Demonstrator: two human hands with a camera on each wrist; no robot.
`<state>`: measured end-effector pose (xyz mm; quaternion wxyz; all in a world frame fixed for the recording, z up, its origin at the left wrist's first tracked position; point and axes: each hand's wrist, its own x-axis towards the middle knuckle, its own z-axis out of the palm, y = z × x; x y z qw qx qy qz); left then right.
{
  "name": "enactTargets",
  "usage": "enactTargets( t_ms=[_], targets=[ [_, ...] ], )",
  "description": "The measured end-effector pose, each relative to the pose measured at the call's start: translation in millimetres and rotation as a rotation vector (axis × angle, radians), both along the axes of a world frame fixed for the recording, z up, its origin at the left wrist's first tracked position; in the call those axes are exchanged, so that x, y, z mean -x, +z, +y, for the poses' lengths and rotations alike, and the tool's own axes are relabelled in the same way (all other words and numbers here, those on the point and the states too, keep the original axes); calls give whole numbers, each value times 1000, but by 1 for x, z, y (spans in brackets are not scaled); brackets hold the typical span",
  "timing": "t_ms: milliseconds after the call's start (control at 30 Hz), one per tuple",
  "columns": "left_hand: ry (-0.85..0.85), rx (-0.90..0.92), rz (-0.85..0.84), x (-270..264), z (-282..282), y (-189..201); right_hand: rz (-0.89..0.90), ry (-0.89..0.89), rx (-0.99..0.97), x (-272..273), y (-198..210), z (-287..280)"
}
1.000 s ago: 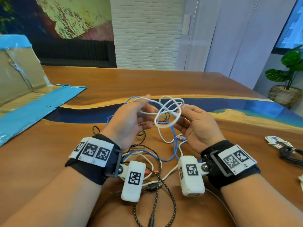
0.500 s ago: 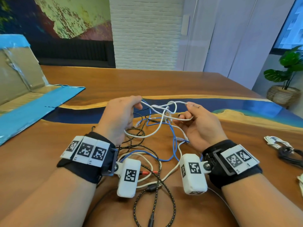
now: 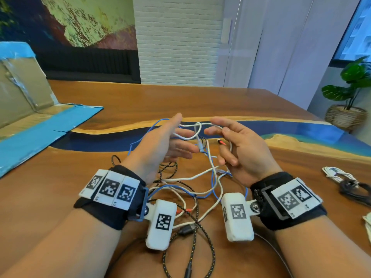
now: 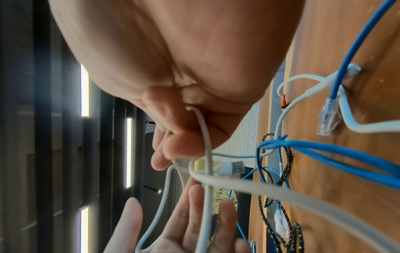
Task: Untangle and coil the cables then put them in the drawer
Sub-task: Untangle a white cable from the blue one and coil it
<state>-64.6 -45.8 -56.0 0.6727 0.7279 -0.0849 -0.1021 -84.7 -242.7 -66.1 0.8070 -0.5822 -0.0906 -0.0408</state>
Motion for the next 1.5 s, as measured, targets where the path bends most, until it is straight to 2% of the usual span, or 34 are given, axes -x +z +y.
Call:
enactTargets(
  t_ms=[100, 200, 300, 433, 567, 633, 700, 800, 900, 1000, 1133, 1300, 1400, 1500],
  targets=[
    [123, 78, -140, -3, -4, -4, -30, 11, 18, 1, -1, 4],
    [286, 235, -211, -12, 5, -3, -9, -127, 16, -4, -2, -1],
    [236, 399, -153, -9, 9, 0, -2, -254, 39, -8, -3, -3],
    [95, 515, -47, -6, 12, 4, 51, -387, 52, -10, -2, -9],
    [54, 476, -116, -5, 13, 7, 78, -411, 57, -11, -1, -16],
    [63, 383, -165, -4, 11, 5, 38, -444, 236, -8, 0, -12],
    [44, 284, -203, -2, 9, 4, -82, -465, 415, -4, 2, -9],
    [-52, 167, -215, 4, 8, 6, -250, -325, 503, 3, 5, -2],
    [-171, 122, -201, 11, 5, 8, -289, -105, 456, 6, 2, 13],
    [-241, 71, -213, 13, 4, 9, -311, -111, 489, 9, 2, 17],
    [-262, 147, -205, 12, 3, 8, -278, -91, 389, 9, 0, 14],
    [-167, 79, -108, 0, 16, 4, -192, -174, 41, 3, 13, -10],
    [-220, 120, -16, 0, 20, 4, -137, -251, 50, 1, 14, -23],
    [-274, 385, 23, -1, 22, 11, -59, -288, 226, -1, 11, -25]
  ],
)
